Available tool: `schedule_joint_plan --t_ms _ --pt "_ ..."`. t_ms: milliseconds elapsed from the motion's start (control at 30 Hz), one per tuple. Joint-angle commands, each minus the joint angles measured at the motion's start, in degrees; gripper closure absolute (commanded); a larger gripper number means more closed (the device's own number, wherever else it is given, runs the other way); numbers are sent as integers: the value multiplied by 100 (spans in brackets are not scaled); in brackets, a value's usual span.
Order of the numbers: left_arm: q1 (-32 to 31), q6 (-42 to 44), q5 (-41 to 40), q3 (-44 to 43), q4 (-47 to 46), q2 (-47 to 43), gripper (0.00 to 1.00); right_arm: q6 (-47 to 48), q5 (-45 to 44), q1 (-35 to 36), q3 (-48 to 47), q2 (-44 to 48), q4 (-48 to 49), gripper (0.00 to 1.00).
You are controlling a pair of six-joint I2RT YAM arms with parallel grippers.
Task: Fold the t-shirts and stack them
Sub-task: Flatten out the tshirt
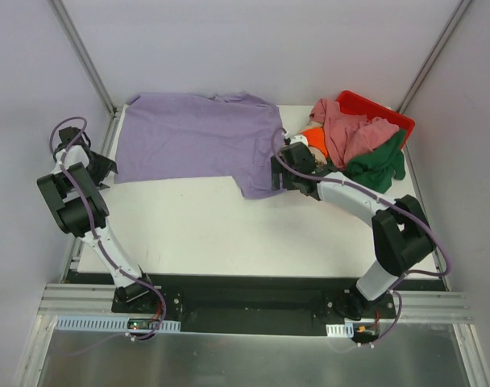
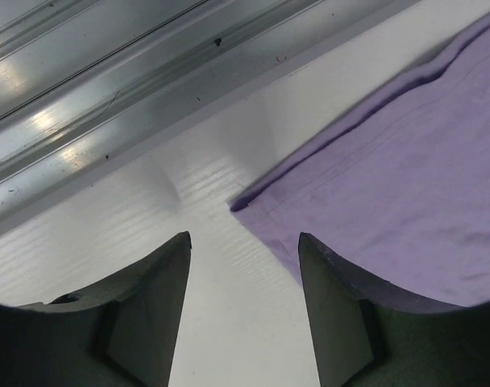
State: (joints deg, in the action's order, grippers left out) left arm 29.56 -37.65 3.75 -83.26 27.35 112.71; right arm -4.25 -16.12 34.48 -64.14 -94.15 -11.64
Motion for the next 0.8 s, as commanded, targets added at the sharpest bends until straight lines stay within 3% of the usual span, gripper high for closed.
schedule_joint_plan --t_ms 0,200,367,500,767 --pt "50 56 81 -251 59 427 48 -32 -181 -11 121 46 285 13" --pt "-134 109 434 -655 60 981 57 -58 -120 -125 279 19 513 12" --pt "-363 56 179 -928 68 1245 64 -67 -23 -161 305 -77 549 13" --pt "-363 38 266 -1060 68 1342 100 12 100 -143 393 -69 592 13" --pt "-372 126 126 -779 60 868 100 91 170 278 148 -375 461 16"
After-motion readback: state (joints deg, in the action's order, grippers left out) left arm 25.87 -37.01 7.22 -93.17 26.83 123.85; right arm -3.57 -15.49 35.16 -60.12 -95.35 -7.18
